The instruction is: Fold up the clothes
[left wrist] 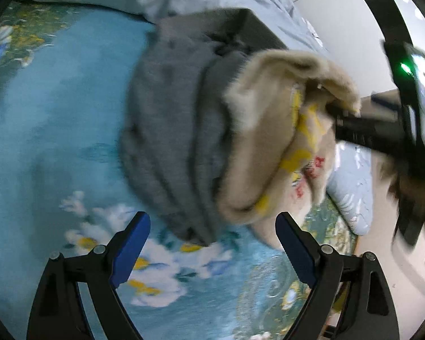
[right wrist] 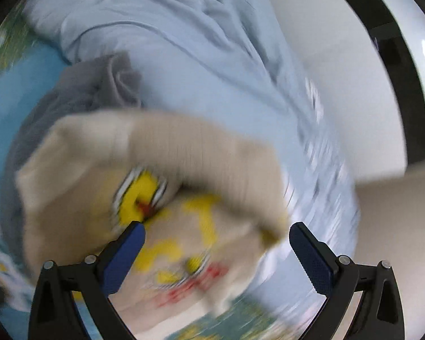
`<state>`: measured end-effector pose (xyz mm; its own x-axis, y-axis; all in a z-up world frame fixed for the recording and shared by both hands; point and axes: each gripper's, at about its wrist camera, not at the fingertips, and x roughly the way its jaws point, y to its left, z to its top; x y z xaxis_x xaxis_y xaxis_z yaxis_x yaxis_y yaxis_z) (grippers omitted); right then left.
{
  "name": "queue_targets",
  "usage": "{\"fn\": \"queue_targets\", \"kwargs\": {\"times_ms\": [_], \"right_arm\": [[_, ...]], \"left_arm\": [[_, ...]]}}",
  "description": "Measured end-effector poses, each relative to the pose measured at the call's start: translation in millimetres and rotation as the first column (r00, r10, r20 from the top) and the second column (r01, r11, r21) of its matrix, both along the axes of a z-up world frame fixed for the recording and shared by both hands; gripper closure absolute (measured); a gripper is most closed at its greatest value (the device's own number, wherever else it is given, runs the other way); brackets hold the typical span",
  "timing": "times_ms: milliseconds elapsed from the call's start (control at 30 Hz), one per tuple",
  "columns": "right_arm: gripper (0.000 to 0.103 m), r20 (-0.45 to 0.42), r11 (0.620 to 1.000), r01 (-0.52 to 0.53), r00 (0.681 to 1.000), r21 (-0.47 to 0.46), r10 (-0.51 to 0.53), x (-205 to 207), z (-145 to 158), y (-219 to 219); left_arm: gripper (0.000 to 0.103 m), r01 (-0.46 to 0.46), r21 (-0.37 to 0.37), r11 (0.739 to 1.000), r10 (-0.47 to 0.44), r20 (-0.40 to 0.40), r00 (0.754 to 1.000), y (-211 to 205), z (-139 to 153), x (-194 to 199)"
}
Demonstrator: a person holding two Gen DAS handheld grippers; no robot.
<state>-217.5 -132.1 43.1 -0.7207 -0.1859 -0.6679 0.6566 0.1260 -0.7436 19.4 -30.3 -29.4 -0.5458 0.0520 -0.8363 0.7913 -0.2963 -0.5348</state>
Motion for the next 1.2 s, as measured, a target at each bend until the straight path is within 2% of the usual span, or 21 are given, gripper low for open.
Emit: {"fn": "queue_targets", "kwargs": {"times_ms": [67, 100, 133, 200, 233, 333, 433, 500, 600, 733, 767, 833, 867, 900, 933, 1033, 1167, 1200], "right_arm": [[0.006, -0.076, 0.997, -0.065, 0.995, 0.049, 0.068, 6.5, 1.4, -15.8], [0.022, -0.097, 0.994, -0.081, 0.991, 0.076, 0.088, 9.9, 1.5, -20.9], [0.047, -0.098, 0.991, -0.085, 0.990, 0.108, 0.096, 11.4, -2.2, -24.2], [0.082, -0.096, 0.990, -0.058, 0.993, 0.126, 0.071, 13.9, 2.6, -30.9], [0.084, -0.091, 0.992, -0.038, 0.995, 0.120, 0.049, 15.1, 8.1, -33.2], [0.086, -0.026, 0.999, 0.047, 0.999, 0.019, -0.047, 11.7, 35.5, -22.3], [0.086, 0.069, 0.985, 0.152, 0.987, -0.080, -0.147, 7.3, 73.8, -0.6], [0.086, 0.115, 0.978, 0.182, 0.979, -0.104, -0.169, 14.8, 93.4, 16.8], [0.087, 0.182, 0.964, 0.227, 0.962, -0.135, -0.201, 24.7, 120.3, 39.5], [0.088, 0.282, 0.937, 0.296, 0.930, -0.187, -0.237, 43.9, 157.6, 68.3], [0.088, 0.294, 0.933, 0.303, 0.925, -0.195, -0.239, 48.4, 170.0, 76.6], [0.088, 0.314, 0.926, 0.316, 0.918, -0.208, -0.243, 46.5, 186.5, 92.3], [0.088, 0.327, 0.917, 0.332, 0.911, -0.219, -0.251, 47.1, 195.4, 102.4], [0.088, 0.347, 0.906, 0.350, 0.902, -0.238, -0.257, 47.3, 206.9, 113.9], [0.088, 0.365, 0.896, 0.365, 0.894, -0.253, -0.261, 48.7, 215.9, 121.9], [0.089, 0.387, 0.876, 0.379, 0.887, -0.298, -0.252, 58.4, 243.8, 146.2], [0.089, 0.413, 0.852, 0.391, 0.880, -0.349, -0.234, 70.6, 279.7, 181.3], [0.089, 0.422, 0.843, 0.398, 0.876, -0.362, -0.232, 74.0, 287.9, 190.4]], "left_arm": [[0.013, -0.014, 0.002, 1.000, 0.014, 0.023, 1.000, -3.5, -4.3, 12.5], [0.013, -0.024, 0.006, 1.000, 0.024, 0.036, 0.999, -5.4, -6.2, 17.5], [0.013, -0.033, 0.010, 0.999, 0.032, 0.045, 0.998, -6.6, -7.5, 21.9], [0.013, -0.045, 0.013, 0.999, 0.044, 0.047, 0.998, -6.4, -8.4, 27.9], [0.013, -0.047, 0.012, 0.999, 0.046, 0.047, 0.998, -6.6, -8.0, 29.8], [0.013, -0.014, -0.013, 1.000, 0.014, 0.020, 1.000, -10.0, -0.1, 27.7], [0.013, 0.057, -0.031, 0.998, -0.057, 0.014, 0.998, -7.9, 6.6, 13.8], [0.013, 0.118, -0.053, 0.992, -0.117, 0.023, 0.993, -1.5, 13.5, 0.2], [0.013, 0.192, -0.143, 0.971, -0.191, 0.023, 0.981, 15.2, 25.8, -20.8], [0.014, 0.278, -0.250, 0.928, -0.271, 0.060, 0.961, 38.0, 39.2, -43.3], [0.017, 0.293, -0.266, 0.918, -0.284, 0.072, 0.956, 42.8, 43.7, -45.6], [0.031, 0.322, -0.299, 0.898, -0.307, 0.097, 0.947, 52.2, 52.7, -50.2], [0.035, 0.337, -0.315, 0.887, -0.319, 0.110, 0.941, 56.9, 57.3, -52.6], [0.047, 0.346, -0.327, 0.879, -0.328, 0.112, 0.938, 61.5, 62.6, -54.3], [0.054, 0.346, -0.328, 0.879, -0.334, 0.095, 0.938, 65.1, 68.6, -54.3], [0.055, 0.356, -0.294, 0.887, -0.360, 0.044, 0.932, 72.6, 82.8, -50.5], [0.055, 0.373, -0.311, 0.874, -0.390, 0.007, 0.921, 88.3, 107.7, -37.6], [0.059, 0.374, -0.317, 0.871, -0.395, -0.003, 0.918, 92.1, 114.6, -33.1]]}}
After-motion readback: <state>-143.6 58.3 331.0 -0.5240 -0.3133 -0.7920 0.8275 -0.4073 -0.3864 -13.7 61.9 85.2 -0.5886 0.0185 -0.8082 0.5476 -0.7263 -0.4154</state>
